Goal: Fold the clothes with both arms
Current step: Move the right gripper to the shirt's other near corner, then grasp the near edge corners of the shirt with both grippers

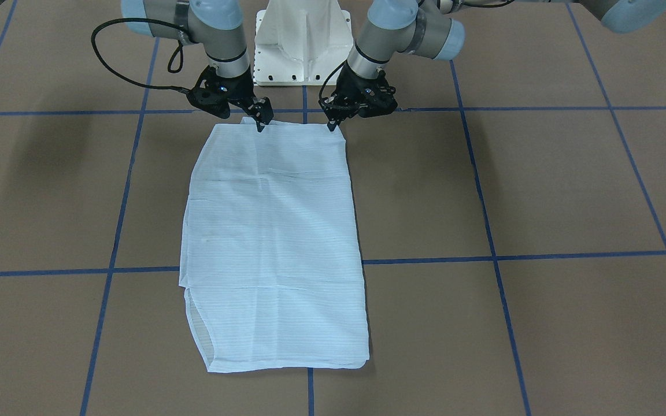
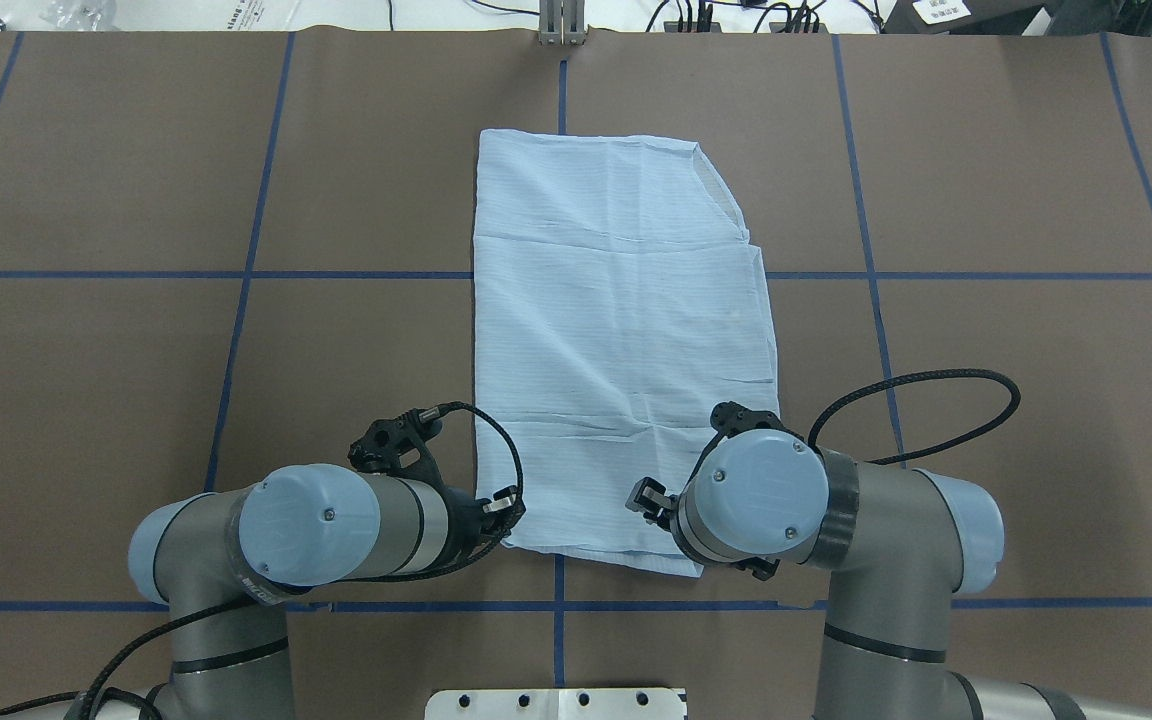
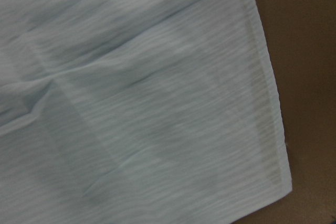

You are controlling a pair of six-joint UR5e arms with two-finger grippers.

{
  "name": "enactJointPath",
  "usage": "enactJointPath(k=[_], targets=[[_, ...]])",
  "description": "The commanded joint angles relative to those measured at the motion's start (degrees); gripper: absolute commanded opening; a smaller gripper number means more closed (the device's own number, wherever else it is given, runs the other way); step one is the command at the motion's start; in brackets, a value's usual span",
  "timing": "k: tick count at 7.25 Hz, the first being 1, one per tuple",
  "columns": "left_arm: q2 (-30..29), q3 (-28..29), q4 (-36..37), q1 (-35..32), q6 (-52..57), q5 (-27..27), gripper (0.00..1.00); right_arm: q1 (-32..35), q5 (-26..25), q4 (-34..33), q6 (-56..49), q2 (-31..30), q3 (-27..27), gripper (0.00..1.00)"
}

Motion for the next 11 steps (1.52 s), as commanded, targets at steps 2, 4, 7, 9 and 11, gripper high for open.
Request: enactJointPath(k=[2, 4, 7, 9, 11], targets=[[0.0, 0.0, 0.0, 0.1, 0.0, 0.0, 0.0, -0.8, -0.1, 0.0, 0.3, 0.5, -2.3, 1.0], [0.0, 0.0, 0.0, 0.1, 0.0, 0.0, 0.0, -1.4, -0.1, 0.0, 0.3, 0.5, -3.0, 1.0], [0.1, 0.0, 0.0, 0.0, 0.0, 0.1, 0.0, -2.5, 0.0, 0.0, 0.4, 0.5, -3.0, 1.0], [0.1, 0.0, 0.0, 0.0, 0.0, 0.1, 0.0, -2.5, -0.1, 0.0, 0.4, 0.5, -2.8, 0.88], [0.1, 0.0, 0.0, 0.1, 0.0, 0.1, 0.0, -1.1, 0.0, 0.0, 0.3, 0.6, -2.6, 0.87]])
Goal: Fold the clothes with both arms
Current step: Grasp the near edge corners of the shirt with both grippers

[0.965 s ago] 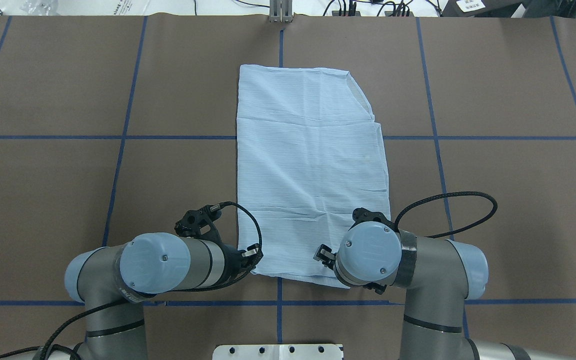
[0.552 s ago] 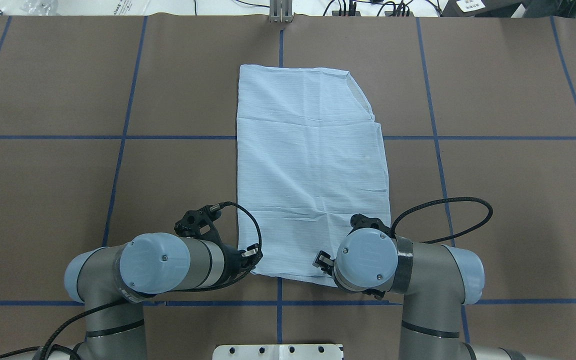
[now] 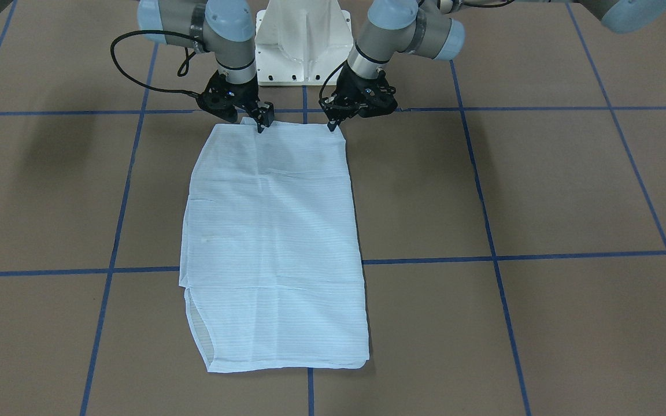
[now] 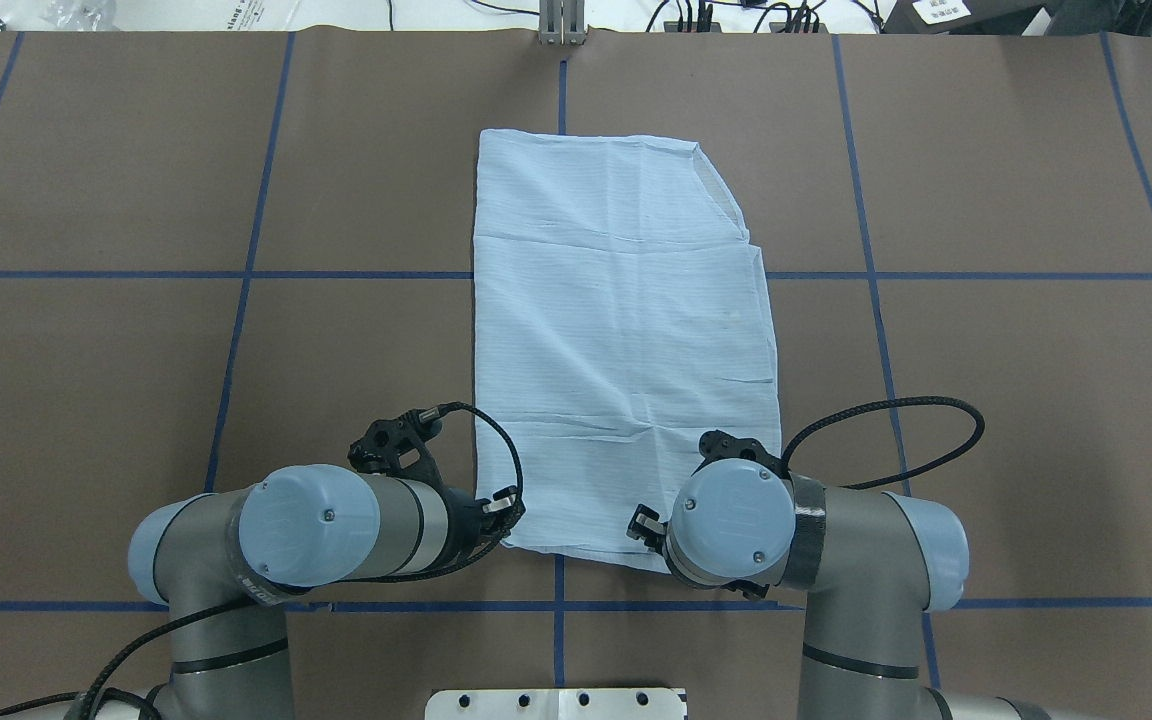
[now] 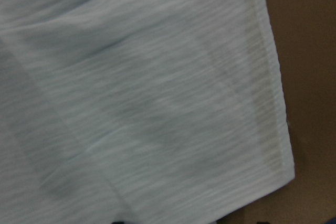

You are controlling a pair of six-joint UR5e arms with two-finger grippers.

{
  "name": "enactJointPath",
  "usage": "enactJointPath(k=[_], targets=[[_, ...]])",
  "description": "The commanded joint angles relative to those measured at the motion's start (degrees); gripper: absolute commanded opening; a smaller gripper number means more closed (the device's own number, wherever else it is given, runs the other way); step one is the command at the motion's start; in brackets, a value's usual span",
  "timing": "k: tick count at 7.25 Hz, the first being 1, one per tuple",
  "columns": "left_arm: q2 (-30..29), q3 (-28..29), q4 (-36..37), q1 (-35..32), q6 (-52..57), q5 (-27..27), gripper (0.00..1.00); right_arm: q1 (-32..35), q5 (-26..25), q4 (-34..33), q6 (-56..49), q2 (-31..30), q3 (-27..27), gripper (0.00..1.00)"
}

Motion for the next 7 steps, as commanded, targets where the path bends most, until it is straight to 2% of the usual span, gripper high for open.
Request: enactJointPath(k=[1, 2, 7], targets=[[0.0, 0.0, 0.0, 0.1, 0.0, 0.0, 0.0, 0.8, 0.0, 0.0, -0.1, -0.1, 0.0, 0.78], [0.0, 0.0, 0.0, 0.1, 0.1, 0.0, 0.0, 0.7, 0.0, 0.0, -0.1, -0.1, -0.3, 0.74], [0.0, 0.1, 0.0, 0.0, 0.3, 0.0, 0.0, -0.5, 0.3, -0.4, -0.1, -0.1, -0.3, 0.83]])
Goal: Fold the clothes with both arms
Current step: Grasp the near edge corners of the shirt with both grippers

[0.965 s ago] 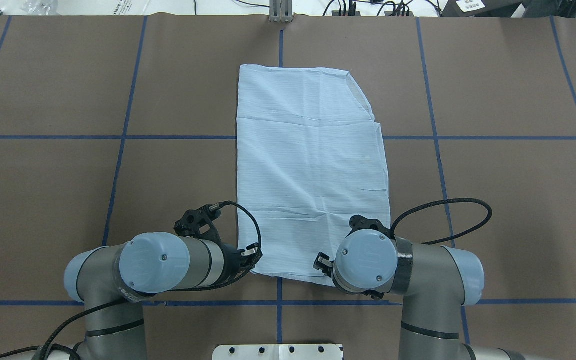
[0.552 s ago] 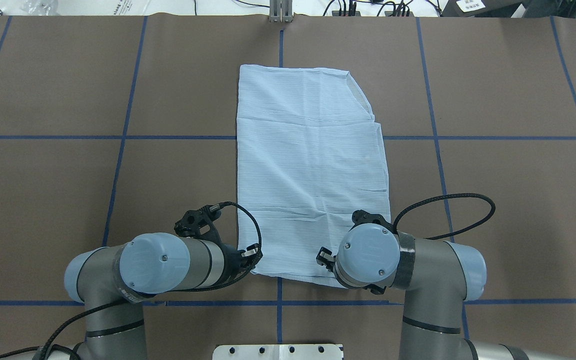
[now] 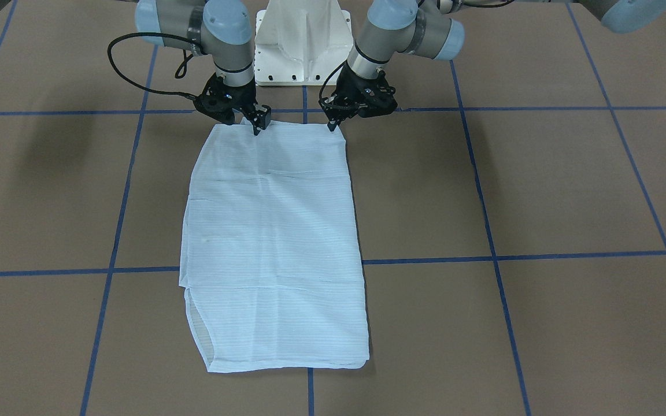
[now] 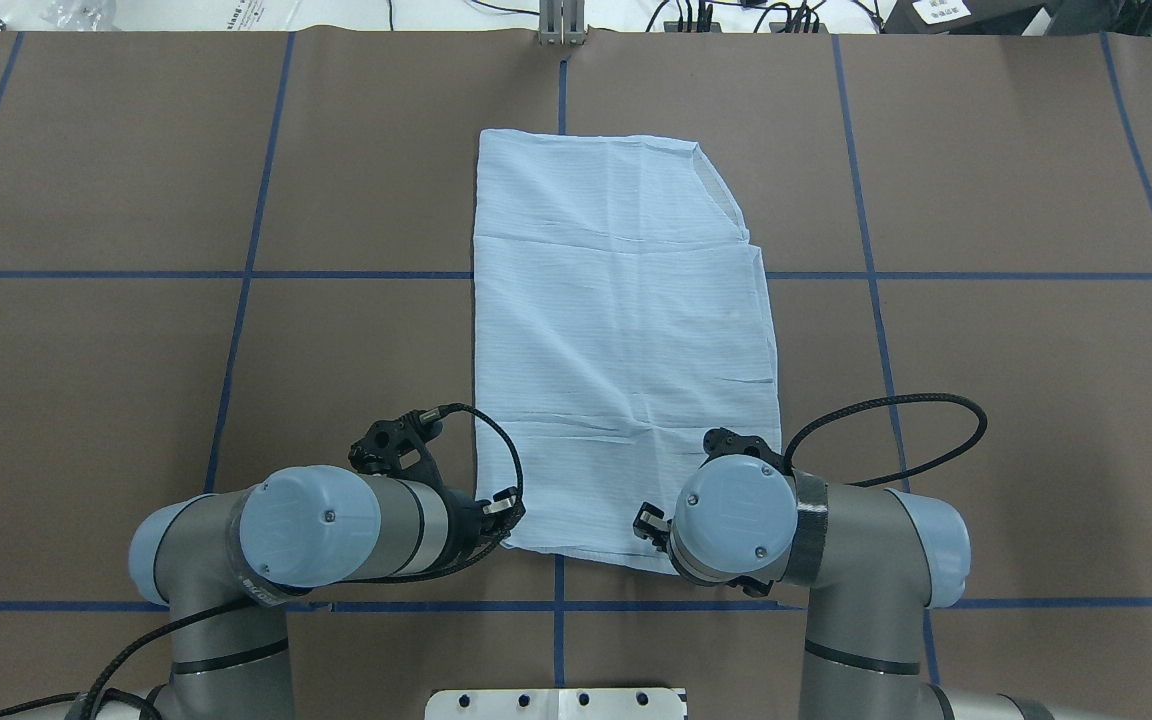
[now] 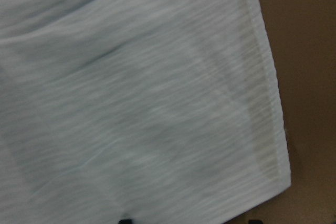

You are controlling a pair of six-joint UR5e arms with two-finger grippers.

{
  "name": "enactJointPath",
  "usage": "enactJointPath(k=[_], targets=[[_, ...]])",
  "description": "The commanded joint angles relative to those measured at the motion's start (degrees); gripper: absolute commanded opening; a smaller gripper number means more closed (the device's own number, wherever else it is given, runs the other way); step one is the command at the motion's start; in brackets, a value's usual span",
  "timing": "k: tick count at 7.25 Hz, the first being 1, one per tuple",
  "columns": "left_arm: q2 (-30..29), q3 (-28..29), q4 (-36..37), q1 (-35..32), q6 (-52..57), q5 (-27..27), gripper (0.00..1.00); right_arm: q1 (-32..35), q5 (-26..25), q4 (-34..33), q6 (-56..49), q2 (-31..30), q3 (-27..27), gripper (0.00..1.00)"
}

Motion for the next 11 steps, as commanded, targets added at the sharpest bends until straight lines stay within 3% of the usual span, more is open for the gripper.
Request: enactJointPath(k=[1, 3, 4, 6, 9, 11], targets=[[0.1, 0.0, 0.0, -0.1, 0.1, 0.0, 0.0, -0.7, 0.0, -0.3, 0.0, 0.2, 0.0, 0.83], [0.0, 0.0, 0.0, -0.1, 0.0, 0.0, 0.0, -0.7, 0.0, -0.2, 0.1, 0.1, 0.0, 0.77], [0.0, 0.0, 0.0, -0.1, 0.1, 0.0, 0.0, -0.7, 0.0, 0.0, 0.1, 0.1, 0.0, 0.68], [0.0, 0.0, 0.0, 0.0, 0.1, 0.0, 0.0, -0.7, 0.0, 0.0, 0.1, 0.2, 0.0, 0.35], [0.0, 0.1, 0.0, -0.1, 0.1, 0.0, 0.0, -0.7, -0.2, 0.0, 1.6, 0.2, 0.0, 0.2], [0.1, 0.2, 0.0, -0.1, 0.2, 0.0, 0.0, -0.6, -0.2, 0.0, 1.6, 0.2, 0.2, 0.16]])
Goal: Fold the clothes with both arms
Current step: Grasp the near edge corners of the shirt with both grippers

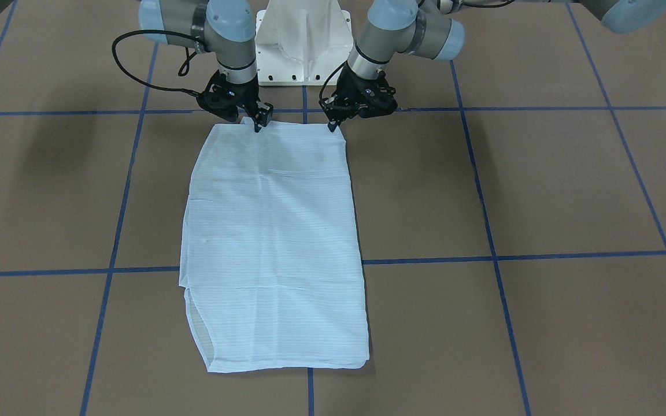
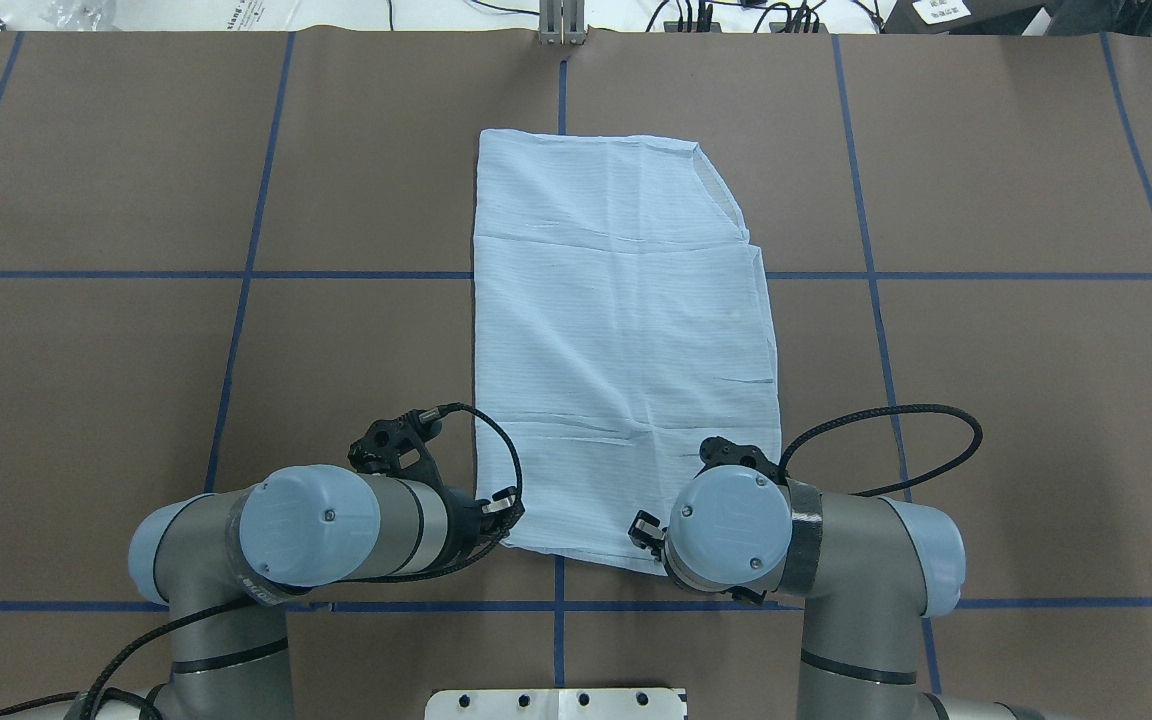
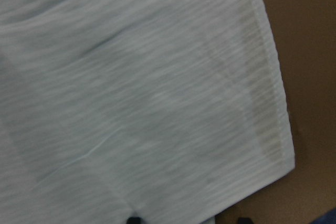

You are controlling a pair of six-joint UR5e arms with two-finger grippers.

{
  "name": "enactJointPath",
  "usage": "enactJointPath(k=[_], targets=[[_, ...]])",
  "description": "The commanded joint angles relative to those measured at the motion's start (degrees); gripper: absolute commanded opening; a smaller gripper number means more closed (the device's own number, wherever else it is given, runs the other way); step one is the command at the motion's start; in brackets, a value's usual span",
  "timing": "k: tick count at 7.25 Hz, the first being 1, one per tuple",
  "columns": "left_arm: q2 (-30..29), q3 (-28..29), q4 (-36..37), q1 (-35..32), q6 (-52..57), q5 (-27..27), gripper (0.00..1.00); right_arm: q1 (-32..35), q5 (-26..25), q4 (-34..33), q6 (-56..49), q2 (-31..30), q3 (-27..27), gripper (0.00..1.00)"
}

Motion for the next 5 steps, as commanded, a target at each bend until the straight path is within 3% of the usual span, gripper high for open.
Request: enactJointPath(k=[1, 5], targets=[[0.0, 0.1, 0.0, 0.0, 0.0, 0.0, 0.0, 0.2, 0.0, -0.3, 0.0, 0.0, 0.3, 0.16], [0.0, 0.2, 0.0, 0.0, 0.1, 0.0, 0.0, 0.5, 0.1, -0.4, 0.0, 0.1, 0.4, 0.15]])
